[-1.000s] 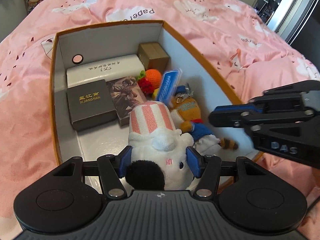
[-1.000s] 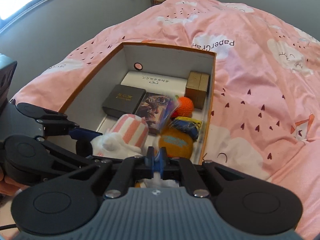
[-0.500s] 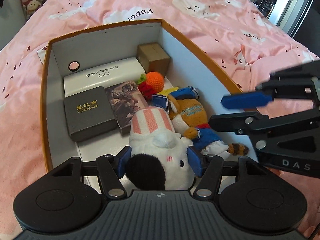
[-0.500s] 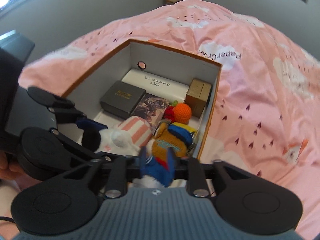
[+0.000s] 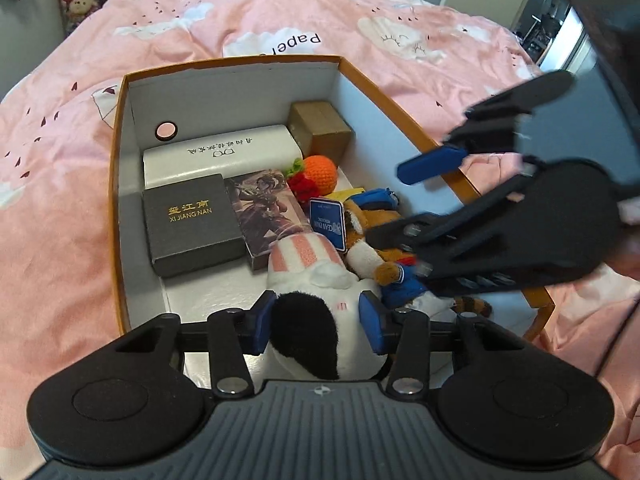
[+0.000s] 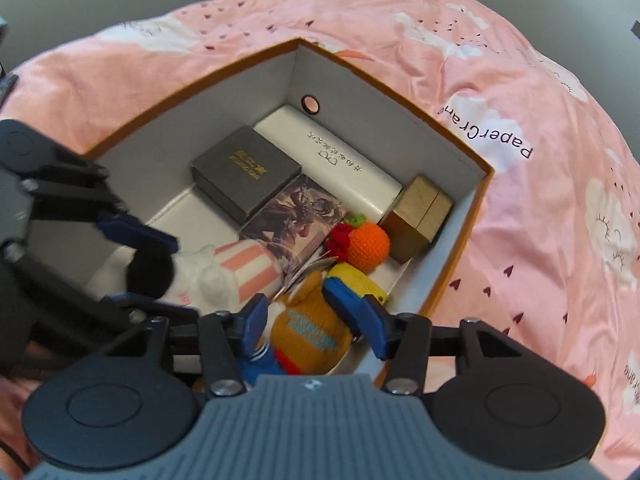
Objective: Organize objects
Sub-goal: 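Lower the plush toys into the box and open both grippers, then withdraw both grippers from the box toward the pink wallet and pouch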
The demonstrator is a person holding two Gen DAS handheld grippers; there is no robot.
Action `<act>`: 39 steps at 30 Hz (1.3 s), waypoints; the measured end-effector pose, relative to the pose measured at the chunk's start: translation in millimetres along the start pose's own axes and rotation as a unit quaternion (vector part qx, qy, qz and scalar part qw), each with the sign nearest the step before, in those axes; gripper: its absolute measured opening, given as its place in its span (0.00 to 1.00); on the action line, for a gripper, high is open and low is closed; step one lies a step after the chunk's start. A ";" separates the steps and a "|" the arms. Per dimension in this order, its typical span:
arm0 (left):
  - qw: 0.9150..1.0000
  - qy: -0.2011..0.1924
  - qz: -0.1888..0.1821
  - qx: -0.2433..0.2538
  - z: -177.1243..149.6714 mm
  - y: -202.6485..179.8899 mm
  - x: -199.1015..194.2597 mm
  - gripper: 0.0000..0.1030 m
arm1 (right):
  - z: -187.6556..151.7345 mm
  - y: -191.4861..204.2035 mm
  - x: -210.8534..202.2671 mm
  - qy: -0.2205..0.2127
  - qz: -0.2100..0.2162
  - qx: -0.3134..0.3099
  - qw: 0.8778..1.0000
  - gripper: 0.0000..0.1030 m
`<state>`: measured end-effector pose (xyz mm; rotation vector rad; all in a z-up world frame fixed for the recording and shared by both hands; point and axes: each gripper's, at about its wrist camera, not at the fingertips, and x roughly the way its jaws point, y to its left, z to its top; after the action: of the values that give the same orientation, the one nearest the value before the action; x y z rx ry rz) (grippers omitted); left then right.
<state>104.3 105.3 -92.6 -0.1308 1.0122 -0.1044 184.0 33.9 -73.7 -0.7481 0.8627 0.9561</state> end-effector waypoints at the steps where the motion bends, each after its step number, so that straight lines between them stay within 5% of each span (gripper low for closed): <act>1: 1.000 -0.003 0.002 0.000 -1.2 -0.3 0.2 0.50 | 2.0 -0.4 5.1 0.003 -0.006 0.000 1.000 0.52; 9: 1.000 -0.015 -0.009 -0.005 -1.5 2.8 -2.5 0.47 | 4.9 2.2 30.8 0.032 -0.009 -0.003 0.999 0.51; 20: 0.999 0.000 -0.036 0.020 -0.9 -3.2 -6.6 0.43 | -3.3 14.2 21.3 0.093 0.029 -0.006 0.995 0.36; 32: 0.998 -0.017 0.008 0.053 -1.7 -20.7 -11.0 0.53 | -18.2 13.2 -7.0 0.024 -0.011 -0.005 1.000 0.39; 39: 0.994 -0.095 0.034 0.041 -0.4 -29.0 -43.2 0.57 | -40.4 3.1 -61.0 -0.071 -0.034 0.053 0.996 0.41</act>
<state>80.4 83.0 -52.1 -0.0310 0.8200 -0.0689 150.7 -21.7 -39.5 -0.6072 0.7540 0.8853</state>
